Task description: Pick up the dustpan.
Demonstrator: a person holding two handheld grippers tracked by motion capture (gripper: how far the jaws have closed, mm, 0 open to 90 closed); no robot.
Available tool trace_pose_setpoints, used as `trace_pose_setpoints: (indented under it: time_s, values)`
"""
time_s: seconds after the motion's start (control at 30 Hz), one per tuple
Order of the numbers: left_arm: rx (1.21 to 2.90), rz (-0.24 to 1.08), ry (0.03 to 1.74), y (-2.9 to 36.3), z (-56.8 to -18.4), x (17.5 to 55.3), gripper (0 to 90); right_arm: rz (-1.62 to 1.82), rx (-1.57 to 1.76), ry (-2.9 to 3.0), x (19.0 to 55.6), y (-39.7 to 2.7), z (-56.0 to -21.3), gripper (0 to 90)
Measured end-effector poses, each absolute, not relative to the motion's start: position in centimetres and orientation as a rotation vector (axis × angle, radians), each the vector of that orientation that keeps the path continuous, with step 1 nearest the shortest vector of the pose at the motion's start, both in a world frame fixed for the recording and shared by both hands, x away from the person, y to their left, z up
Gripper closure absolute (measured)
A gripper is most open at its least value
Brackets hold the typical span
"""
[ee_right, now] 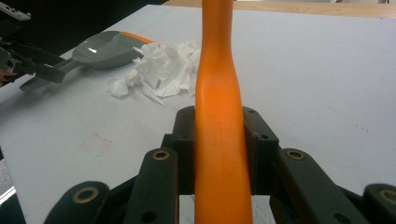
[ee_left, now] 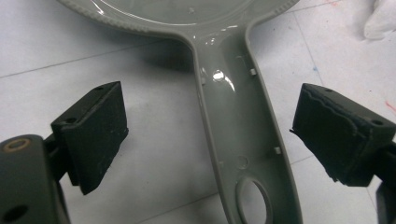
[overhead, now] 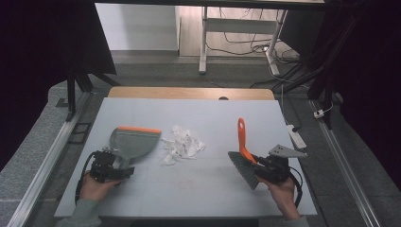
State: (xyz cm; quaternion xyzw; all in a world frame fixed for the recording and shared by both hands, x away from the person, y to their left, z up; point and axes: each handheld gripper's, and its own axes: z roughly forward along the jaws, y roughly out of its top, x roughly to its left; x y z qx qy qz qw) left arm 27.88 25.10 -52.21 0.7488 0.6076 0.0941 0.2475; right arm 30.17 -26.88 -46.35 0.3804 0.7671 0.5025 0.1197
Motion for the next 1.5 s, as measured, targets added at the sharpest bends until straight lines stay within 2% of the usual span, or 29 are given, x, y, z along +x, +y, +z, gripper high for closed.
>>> trace_pose_setpoints:
  time_s: [0.5, 1.2, 1.4, 1.5]
  values:
    - [2.034, 0.284, 1.69, 25.1, -52.9, 28.5, 15.1, 1.471, 1.109, 2.24, 30.2, -26.9, -46.3, 70.2]
    - [1.943, 0.31, 1.707, 24.9, -53.2, 29.6, 33.7, 1.46, 1.107, 2.244, 30.2, -26.8, -46.4, 70.2]
    - [1.919, 0.321, 1.681, 25.0, -53.1, 29.5, 46.1, 1.457, 1.107, 2.244, 30.2, -26.8, -46.4, 70.2]
    - [1.917, 0.341, 1.675, 25.1, -53.0, 29.4, 59.1, 1.457, 1.108, 2.243, 30.2, -26.9, -46.4, 70.2]
